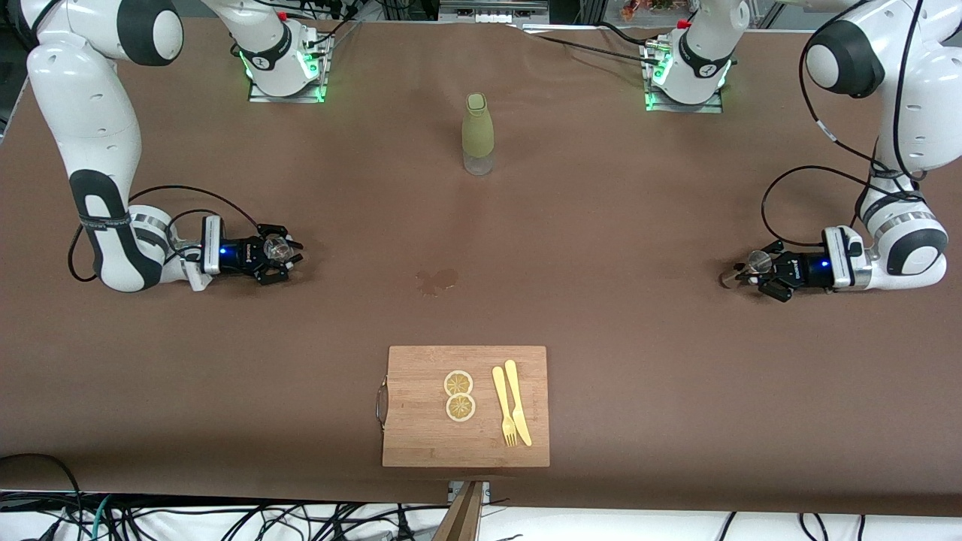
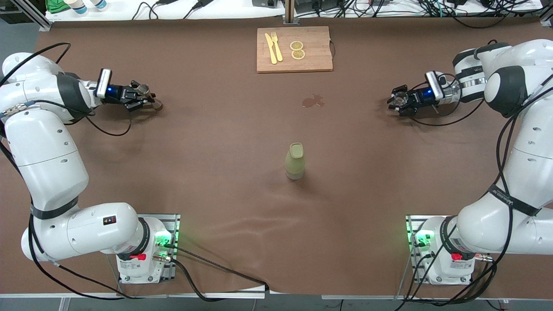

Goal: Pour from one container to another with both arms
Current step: 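Lower the glass cup and jigger onto the table and open both grippers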

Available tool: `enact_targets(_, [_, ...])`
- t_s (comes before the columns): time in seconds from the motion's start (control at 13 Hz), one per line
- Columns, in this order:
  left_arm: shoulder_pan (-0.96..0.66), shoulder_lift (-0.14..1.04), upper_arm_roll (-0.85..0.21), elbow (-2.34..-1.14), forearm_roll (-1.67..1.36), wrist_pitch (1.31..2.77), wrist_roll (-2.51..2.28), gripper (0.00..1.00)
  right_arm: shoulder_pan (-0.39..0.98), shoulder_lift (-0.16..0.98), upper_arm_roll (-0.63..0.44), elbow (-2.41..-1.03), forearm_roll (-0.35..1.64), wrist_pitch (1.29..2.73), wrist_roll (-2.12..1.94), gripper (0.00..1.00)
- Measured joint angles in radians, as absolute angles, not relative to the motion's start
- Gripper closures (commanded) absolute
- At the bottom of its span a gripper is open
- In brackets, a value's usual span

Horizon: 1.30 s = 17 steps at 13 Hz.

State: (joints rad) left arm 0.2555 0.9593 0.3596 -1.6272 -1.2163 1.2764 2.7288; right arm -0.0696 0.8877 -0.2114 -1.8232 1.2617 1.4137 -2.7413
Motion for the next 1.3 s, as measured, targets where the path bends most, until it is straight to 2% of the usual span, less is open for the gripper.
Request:
enact_targets(0.31, [0.283,0.984,0.358,-1.627,-1.207,1.274,2.736,1.0,-0.07,0.907,-0.209,-1.815,1.271,1.447,-2.748,0.71])
enact_targets(0.38, [0.284,0.987,0.356,-1.626,-1.207,1.268,2.737,0.97,-0.07,0.915,-0.208,-1.815,1.278,1.451,-2.75,0.71])
enact_targets(0.46, [0.284,0.988,0.356,-1.626,-1.207,1.266,2.737,0.87,-0.07,0.924,-0.207,-1.812,1.284,1.454,-2.752,0.71])
enact_targets(0.54, [0.284,0.989,0.355,-1.626,-1.207,1.265,2.737,0.66,-0.069,0.937,-0.206,-1.804,1.291,1.456,-2.755,0.66])
enact_targets(0.61, [0.285,0.989,0.355,-1.626,-1.207,1.265,2.737,0.01,-0.068,0.948,-0.205,-1.794,1.299,1.451,-2.756,0.55])
enact_targets(0.77, [0.284,0.994,0.355,-1.623,-1.204,1.268,2.737,0.0,-0.064,0.951,-0.204,-1.788,1.302,1.45,-2.756,0.01])
enact_targets(1.07, [0.283,0.996,0.375,-1.6,-1.159,1.269,2.707,0.0,-0.06,0.951,-0.201,-1.779,1.305,1.452,-2.756,0.01])
enact_targets(1.3, [0.282,0.974,0.384,-1.508,-1.018,1.267,2.566,0.0,-0.06,0.95,-0.221,-1.773,1.295,1.452,-2.756,0.01])
